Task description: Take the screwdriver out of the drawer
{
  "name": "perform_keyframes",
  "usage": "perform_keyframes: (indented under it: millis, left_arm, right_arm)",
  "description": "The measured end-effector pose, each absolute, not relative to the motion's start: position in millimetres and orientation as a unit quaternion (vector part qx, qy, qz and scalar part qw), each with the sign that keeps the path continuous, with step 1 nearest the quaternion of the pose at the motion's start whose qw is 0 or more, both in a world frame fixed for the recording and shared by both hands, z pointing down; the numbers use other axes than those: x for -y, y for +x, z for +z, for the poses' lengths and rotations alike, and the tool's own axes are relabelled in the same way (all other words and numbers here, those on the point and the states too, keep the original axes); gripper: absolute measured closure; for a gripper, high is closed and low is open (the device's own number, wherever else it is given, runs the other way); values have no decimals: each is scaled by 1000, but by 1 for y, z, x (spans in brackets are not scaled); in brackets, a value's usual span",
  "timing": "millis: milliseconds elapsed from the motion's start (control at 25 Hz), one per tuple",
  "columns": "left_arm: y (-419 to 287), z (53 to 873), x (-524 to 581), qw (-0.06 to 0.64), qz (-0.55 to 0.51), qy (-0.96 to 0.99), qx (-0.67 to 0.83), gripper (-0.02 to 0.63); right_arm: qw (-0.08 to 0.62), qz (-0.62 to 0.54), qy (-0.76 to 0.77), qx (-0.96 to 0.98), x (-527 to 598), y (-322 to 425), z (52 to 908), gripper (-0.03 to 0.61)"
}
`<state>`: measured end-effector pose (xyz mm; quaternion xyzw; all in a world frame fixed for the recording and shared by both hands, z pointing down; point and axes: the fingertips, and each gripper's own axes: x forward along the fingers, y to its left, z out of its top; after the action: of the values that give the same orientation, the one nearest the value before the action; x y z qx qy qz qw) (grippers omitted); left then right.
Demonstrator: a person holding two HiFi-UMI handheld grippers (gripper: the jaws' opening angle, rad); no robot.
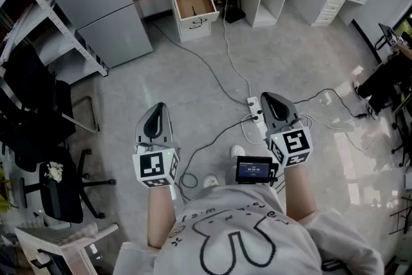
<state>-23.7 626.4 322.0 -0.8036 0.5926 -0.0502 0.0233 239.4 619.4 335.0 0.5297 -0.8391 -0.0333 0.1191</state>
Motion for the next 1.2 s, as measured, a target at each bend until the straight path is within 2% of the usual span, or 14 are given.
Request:
perform_keyframes:
  millis: [520,1200]
  left_arm:
    - [27,315,-564,32,-55,-792,-607,603]
    - [92,327,-468,29,-68,-756,-650,603]
  right_arm:
    - [107,-38,513,851,-551,291,331,558]
    - [103,-46,419,901,-432,330,339,558]
